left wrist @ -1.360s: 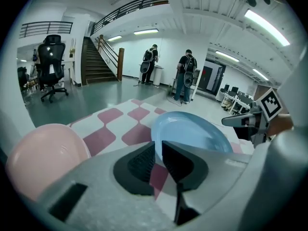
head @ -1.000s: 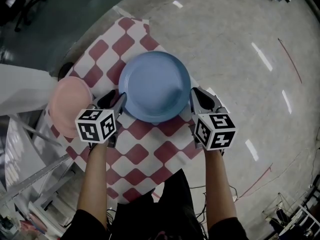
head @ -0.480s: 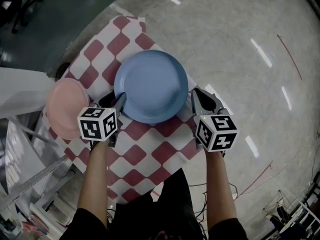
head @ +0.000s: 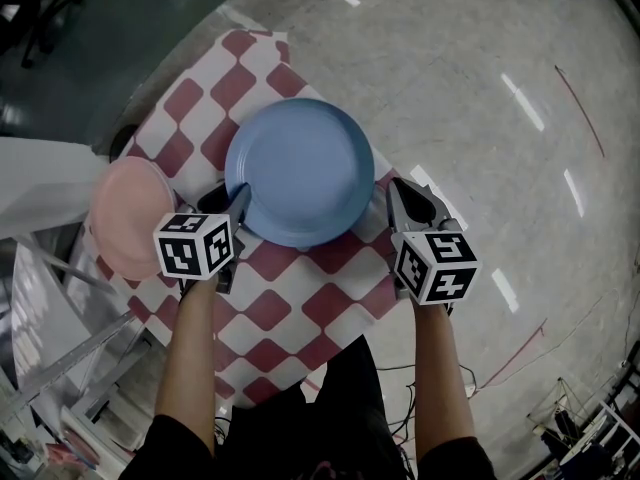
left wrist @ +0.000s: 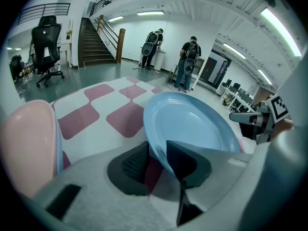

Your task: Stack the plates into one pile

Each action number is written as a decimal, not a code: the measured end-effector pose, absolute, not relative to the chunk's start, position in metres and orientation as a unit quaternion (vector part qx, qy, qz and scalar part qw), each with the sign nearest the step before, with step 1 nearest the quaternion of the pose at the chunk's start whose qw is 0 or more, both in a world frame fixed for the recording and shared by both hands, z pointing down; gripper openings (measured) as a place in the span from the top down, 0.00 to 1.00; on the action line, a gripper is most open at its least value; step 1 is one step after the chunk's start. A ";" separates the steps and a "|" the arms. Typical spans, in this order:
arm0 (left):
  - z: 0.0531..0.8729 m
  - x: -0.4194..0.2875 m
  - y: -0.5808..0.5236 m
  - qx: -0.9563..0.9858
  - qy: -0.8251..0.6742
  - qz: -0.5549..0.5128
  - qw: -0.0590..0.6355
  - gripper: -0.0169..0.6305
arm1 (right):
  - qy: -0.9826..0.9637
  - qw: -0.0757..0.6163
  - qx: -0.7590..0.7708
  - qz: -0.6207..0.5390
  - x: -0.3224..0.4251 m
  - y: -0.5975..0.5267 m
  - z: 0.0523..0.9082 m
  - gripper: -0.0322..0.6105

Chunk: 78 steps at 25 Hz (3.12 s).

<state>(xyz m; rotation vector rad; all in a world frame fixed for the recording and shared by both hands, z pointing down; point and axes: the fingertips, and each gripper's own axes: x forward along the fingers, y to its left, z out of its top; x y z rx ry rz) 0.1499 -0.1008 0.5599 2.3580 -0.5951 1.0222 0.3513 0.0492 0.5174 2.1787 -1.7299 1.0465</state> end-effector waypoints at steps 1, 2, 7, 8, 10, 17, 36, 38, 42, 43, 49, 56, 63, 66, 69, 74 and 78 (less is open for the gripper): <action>0.560 0.150 -0.101 0.865 -0.220 0.374 0.252 0.81 | -0.580 0.085 0.730 0.351 0.351 0.049 0.517 0.94; 0.559 0.150 -0.101 0.865 -0.222 0.372 0.254 0.82 | -0.580 0.085 0.730 0.351 0.351 0.050 0.517 0.94; 0.548 0.152 -0.106 0.870 -0.236 0.350 0.254 0.87 | -0.581 0.088 0.729 0.351 0.351 0.050 0.515 0.94; 0.544 0.153 -0.108 0.872 -0.238 0.345 0.253 0.88 | -0.580 0.087 0.730 0.351 0.351 0.050 0.514 0.94; 0.538 0.155 -0.109 0.877 -0.237 0.332 0.254 0.91 | -0.581 0.087 0.729 0.350 0.349 0.050 0.512 0.94; 0.520 0.157 -0.111 0.880 -0.247 0.277 0.297 0.95 | -0.589 0.086 0.726 0.344 0.344 0.045 0.505 0.94; 0.500 0.135 -0.116 0.884 -0.253 0.261 0.294 0.95 | -0.606 0.095 0.715 0.335 0.323 0.034 0.492 0.94; 0.499 0.130 -0.117 0.883 -0.256 0.259 0.296 0.95 | -0.609 0.097 0.713 0.334 0.320 0.032 0.492 0.94; 0.494 0.116 -0.121 0.881 -0.265 0.257 0.295 0.95 | -0.615 0.100 0.707 0.333 0.310 0.028 0.490 0.94; 0.493 0.113 -0.122 0.881 -0.266 0.256 0.295 0.95 | -0.617 0.101 0.706 0.333 0.307 0.027 0.489 0.94; 0.485 0.087 -0.128 0.876 -0.284 0.237 0.310 0.94 | -0.629 0.106 0.696 0.329 0.287 0.016 0.485 0.94; 0.468 0.052 -0.142 0.873 -0.310 0.215 0.310 0.94 | -0.647 0.112 0.682 0.322 0.260 0.000 0.477 0.94; 0.448 0.009 -0.156 0.868 -0.343 0.189 0.305 0.94 | -0.669 0.117 0.664 0.311 0.230 -0.022 0.466 0.94; 0.441 -0.014 -0.163 0.863 -0.360 0.179 0.305 0.94 | -0.682 0.121 0.654 0.306 0.213 -0.032 0.461 0.94; 0.434 -0.038 -0.169 0.858 -0.378 0.172 0.303 0.94 | -0.692 0.125 0.644 0.302 0.197 -0.042 0.457 0.94; 0.428 -0.081 -0.181 0.845 -0.407 0.161 0.306 0.94 | -0.708 0.134 0.625 0.300 0.167 -0.060 0.455 0.94; 0.428 -0.110 -0.188 0.836 -0.424 0.156 0.311 0.94 | -0.719 0.142 0.612 0.299 0.143 -0.073 0.455 0.94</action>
